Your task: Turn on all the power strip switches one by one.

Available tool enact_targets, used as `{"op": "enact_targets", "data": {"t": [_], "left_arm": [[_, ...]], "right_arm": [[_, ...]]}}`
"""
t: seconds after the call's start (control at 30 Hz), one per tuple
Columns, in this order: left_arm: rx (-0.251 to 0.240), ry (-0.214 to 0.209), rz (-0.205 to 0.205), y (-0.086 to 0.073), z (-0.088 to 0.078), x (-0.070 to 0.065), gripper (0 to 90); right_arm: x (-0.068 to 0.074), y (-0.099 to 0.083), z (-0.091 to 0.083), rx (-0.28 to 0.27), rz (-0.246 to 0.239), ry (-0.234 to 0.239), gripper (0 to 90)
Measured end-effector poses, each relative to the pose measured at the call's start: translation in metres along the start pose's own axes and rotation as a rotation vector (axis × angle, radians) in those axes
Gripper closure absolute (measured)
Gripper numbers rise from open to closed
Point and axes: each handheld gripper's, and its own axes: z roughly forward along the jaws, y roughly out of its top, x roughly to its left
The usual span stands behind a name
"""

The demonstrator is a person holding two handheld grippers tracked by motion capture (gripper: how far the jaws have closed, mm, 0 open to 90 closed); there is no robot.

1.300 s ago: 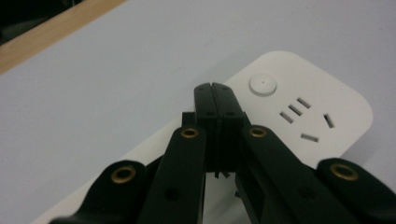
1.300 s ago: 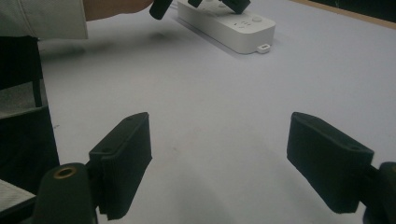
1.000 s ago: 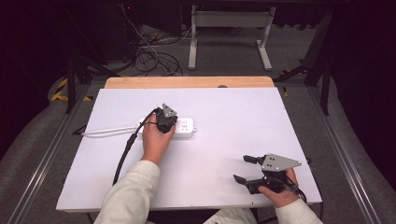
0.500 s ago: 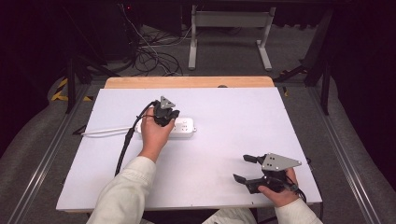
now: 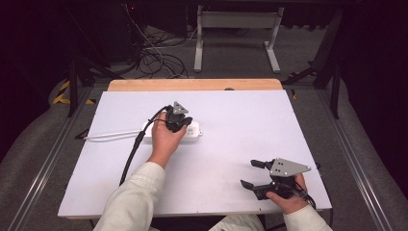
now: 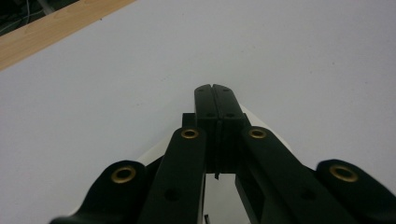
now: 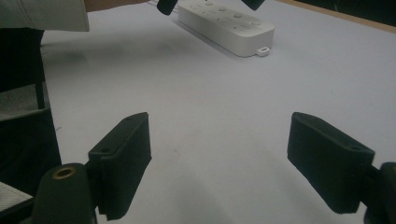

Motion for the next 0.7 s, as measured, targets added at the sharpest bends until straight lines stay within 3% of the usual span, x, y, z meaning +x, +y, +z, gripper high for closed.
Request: {"op": "enact_targets", "data": {"t": [0.17, 0.2, 0.43, 0.7], "left_arm": [[0.013, 0.011, 0.017, -0.002, 0.006, -0.001, 90.0], [0.016, 0.005, 0.003, -0.003, 0.008, -0.002, 90.0], [0.020, 0.013, 0.015, -0.005, 0.012, 0.000, 90.0], [0.017, 0.016, -0.005, -0.005, 0.013, 0.002, 90.0]], "right_arm": [[0.000, 0.000, 0.000, -0.001, 0.000, 0.001, 22.1], [0.000, 0.000, -0.001, -0.001, 0.000, 0.001, 22.1], [0.000, -0.001, 0.000, 0.001, 0.002, 0.003, 22.0], [0.000, -0.001, 0.001, 0.004, 0.002, 0.003, 22.0]]}}
